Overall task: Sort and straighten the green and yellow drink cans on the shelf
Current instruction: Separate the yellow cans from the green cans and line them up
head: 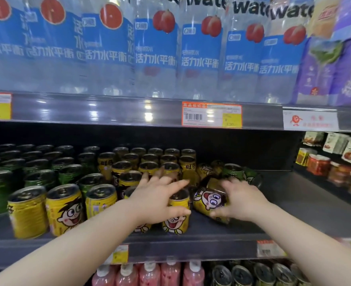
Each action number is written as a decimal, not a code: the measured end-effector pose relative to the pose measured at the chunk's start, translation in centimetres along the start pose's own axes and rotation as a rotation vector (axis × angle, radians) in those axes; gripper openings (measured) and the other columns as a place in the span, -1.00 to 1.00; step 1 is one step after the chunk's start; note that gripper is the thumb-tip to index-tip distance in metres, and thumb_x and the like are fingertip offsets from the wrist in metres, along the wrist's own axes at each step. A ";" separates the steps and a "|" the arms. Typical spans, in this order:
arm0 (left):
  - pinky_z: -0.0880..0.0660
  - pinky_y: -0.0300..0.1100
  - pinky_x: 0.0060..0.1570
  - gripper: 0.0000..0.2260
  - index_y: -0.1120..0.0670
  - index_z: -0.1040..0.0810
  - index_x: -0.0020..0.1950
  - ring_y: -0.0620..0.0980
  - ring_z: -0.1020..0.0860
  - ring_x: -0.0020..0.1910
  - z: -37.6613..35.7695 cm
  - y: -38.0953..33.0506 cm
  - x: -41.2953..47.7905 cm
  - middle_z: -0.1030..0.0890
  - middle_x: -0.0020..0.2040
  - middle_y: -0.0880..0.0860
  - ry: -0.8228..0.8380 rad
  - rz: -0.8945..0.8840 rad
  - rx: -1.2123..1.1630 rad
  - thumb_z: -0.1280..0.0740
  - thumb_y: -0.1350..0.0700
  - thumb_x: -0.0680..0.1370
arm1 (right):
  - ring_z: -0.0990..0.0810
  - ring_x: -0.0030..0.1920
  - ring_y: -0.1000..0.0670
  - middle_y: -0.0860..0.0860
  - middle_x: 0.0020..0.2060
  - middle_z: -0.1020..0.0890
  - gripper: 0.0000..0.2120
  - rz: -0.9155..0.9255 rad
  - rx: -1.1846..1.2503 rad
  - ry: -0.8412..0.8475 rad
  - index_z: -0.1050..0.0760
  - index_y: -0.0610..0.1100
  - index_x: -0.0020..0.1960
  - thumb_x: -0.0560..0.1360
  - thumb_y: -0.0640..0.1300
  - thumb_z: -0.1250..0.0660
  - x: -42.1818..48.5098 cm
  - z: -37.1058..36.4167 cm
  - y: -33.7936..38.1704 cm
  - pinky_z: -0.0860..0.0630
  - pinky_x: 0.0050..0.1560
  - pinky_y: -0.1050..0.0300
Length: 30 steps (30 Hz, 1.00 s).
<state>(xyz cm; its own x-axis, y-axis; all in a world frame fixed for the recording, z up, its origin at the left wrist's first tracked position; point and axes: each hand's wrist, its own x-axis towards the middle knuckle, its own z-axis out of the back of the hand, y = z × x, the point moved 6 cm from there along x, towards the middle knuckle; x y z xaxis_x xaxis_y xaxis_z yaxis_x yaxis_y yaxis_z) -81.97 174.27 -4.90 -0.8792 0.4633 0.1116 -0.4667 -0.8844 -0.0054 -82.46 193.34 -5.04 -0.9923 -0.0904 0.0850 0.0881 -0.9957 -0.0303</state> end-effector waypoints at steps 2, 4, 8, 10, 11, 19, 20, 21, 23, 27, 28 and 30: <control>0.16 0.18 0.44 -0.38 -0.27 0.08 0.48 0.10 0.05 0.53 -0.6 -0.2 0.2 -0.01 0.56 -0.06 0.063 -0.040 0.043 -0.11 -0.32 0.50 | -0.37 0.34 -0.11 -0.05 0.39 -0.35 -0.08 -0.035 -0.057 0.073 -0.10 -0.01 0.47 0.28 0.38 -0.35 -0.2 -2.0 -0.8 -0.37 0.28 0.02; 0.04 0.12 0.44 -0.39 -0.27 0.07 0.48 0.06 -0.08 0.51 -0.9 0.1 0.2 -0.04 0.55 -0.07 0.095 -0.056 0.044 -0.12 -0.29 0.51 | -0.39 0.34 -0.11 -0.05 0.40 -0.36 -0.05 -0.047 -0.015 0.064 -0.01 -0.02 0.50 0.30 0.34 -0.36 -0.4 -3.4 -1.1 -0.40 0.27 0.03; -0.05 0.03 0.44 -0.40 -0.28 0.05 0.48 -0.01 -0.11 0.50 -0.7 0.4 -0.2 -0.04 0.55 -0.12 0.073 -0.091 0.013 -0.16 -0.25 0.52 | -0.45 0.28 -0.05 -0.02 0.32 -0.40 -0.13 -0.039 0.287 -0.033 -0.11 0.03 0.46 0.29 0.20 -0.45 -0.4 -3.2 -1.7 -0.43 0.23 0.13; -0.09 -0.02 0.43 -0.40 -0.28 0.04 0.48 -0.03 -0.16 0.48 -0.7 0.4 -0.3 -0.06 0.54 -0.14 0.052 -0.101 0.009 -0.17 -0.24 0.52 | -0.46 0.22 -0.01 0.00 0.25 -0.43 -0.16 0.002 0.412 -0.061 -0.20 0.04 0.42 0.25 0.15 -0.49 -0.1 -2.5 -1.8 -0.43 0.21 0.16; -0.10 -0.04 0.41 -0.40 -0.27 0.03 0.48 -0.04 -0.18 0.47 -0.7 0.4 -0.3 -0.07 0.53 -0.14 0.047 -0.100 0.002 -0.17 -0.24 0.52 | -0.46 0.21 0.00 0.01 0.22 -0.44 -0.17 0.021 0.450 -0.062 -0.23 0.04 0.41 0.23 0.13 -0.50 0.1 -2.0 -1.8 -0.43 0.21 0.17; -0.11 -0.05 0.39 -0.41 -0.29 0.02 0.48 -0.05 -0.21 0.44 -0.6 0.3 -0.3 -0.10 0.52 -0.16 0.055 -0.081 -0.019 -0.17 -0.25 0.52 | -0.57 0.00 0.07 0.11 -0.09 -0.58 -0.91 0.235 0.633 -0.016 -0.56 0.07 -0.09 0.42 -0.07 -0.42 1.4 3.0 -0.4 -0.53 0.10 0.13; -0.10 -0.04 0.39 -0.41 -0.29 0.02 0.48 -0.04 -0.21 0.44 -0.6 0.3 -0.3 -0.10 0.52 -0.16 0.054 -0.080 -0.010 -0.17 -0.25 0.52 | -0.55 0.04 0.09 0.14 -0.03 -0.56 -0.86 0.277 0.557 0.080 -0.55 0.08 -0.01 0.43 -0.01 -0.40 1.4 2.7 0.2 -0.51 0.12 0.15; -0.09 -0.04 0.40 -0.41 -0.28 0.02 0.48 -0.03 -0.21 0.44 -0.7 0.2 -0.3 -0.09 0.52 -0.15 0.056 -0.078 0.000 -0.17 -0.25 0.52 | -0.53 0.07 0.10 0.14 0.03 -0.53 -0.78 0.304 0.503 0.176 -0.51 0.09 0.08 0.45 0.03 -0.38 1.2 2.1 0.6 -0.51 0.12 0.17; -0.07 -0.03 0.41 -0.42 -0.27 0.01 0.49 -0.03 -0.18 0.46 -0.7 0.3 -0.2 -0.09 0.53 -0.14 0.071 -0.077 -0.001 -0.16 -0.26 0.52 | -0.53 0.11 0.07 0.12 0.12 -0.49 -0.71 0.294 0.515 0.322 -0.43 0.10 0.17 0.47 0.06 -0.36 1.3 1.3 0.7 -0.55 0.06 0.16; -0.24 -0.12 0.39 -0.55 -0.16 -0.23 0.45 -0.06 -0.29 0.40 0.8 1.1 0.4 -0.32 0.44 -0.05 -0.001 -0.020 -0.309 -0.11 -0.19 0.57 | -0.54 0.10 0.07 0.16 0.04 -0.54 -0.89 0.316 0.480 0.317 -0.48 0.14 0.05 0.52 0.05 -0.28 2.7 2.0 0.9 -0.52 0.06 0.19; -0.30 -0.16 0.34 -0.58 -0.11 -0.30 0.42 -0.07 -0.34 0.36 1.6 1.7 0.6 -0.39 0.40 -0.05 -0.072 0.015 -0.363 -0.11 -0.15 0.58 | -0.53 0.09 0.09 0.19 0.00 -0.53 -0.93 0.335 0.414 0.238 -0.49 0.16 0.00 0.53 0.04 -0.26 3.6 2.5 1.1 -0.49 0.08 0.20; -0.37 -0.14 0.28 -0.63 -0.09 -0.37 0.38 -0.05 -0.39 0.31 2.8 3.6 1.3 -0.42 0.36 -0.04 -0.176 0.109 -0.343 -0.16 -0.10 0.58 | -0.50 0.08 0.12 0.18 0.03 -0.51 -0.88 0.336 0.319 0.117 -0.50 0.14 0.04 0.53 -0.02 -0.28 5.5 2.8 1.7 -0.47 0.11 0.21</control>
<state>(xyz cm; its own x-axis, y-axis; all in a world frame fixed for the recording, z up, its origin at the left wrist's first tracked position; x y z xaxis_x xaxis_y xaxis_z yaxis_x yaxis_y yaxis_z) -84.49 171.56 -1.95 -0.9094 0.3244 0.2605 -0.4027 -0.8437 -0.3550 -87.54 191.07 -1.87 -0.9060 -0.4232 0.0093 0.4096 -0.8709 0.2715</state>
